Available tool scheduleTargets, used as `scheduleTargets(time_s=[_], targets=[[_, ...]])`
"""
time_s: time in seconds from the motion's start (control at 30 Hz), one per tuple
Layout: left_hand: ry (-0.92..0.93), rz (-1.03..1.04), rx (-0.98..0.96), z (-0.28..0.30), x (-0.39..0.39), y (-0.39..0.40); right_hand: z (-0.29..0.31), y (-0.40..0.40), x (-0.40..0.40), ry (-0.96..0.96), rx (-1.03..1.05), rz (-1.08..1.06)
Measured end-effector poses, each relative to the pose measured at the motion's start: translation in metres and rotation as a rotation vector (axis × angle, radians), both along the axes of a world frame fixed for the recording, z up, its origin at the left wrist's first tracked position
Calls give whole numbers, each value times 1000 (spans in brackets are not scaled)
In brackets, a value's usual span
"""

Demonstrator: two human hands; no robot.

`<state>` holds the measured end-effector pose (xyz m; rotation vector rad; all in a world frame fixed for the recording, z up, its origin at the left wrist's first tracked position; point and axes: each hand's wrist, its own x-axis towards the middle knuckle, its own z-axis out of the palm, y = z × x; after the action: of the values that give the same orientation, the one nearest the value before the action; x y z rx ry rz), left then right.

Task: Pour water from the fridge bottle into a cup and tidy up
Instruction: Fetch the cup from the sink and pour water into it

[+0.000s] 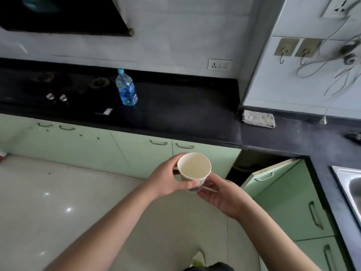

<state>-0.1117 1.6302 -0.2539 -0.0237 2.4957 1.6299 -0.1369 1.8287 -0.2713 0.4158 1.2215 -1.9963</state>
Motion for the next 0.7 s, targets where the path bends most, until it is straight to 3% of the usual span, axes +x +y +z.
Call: scheduleTargets(time_s=[0.43,0.7], targets=[[-4,149,-50,-7,-57,-37,-4,-47,-74,-29,16,45],[-4,136,-33,-12,-97,-117,-6,-122,-115,-4,28,96]])
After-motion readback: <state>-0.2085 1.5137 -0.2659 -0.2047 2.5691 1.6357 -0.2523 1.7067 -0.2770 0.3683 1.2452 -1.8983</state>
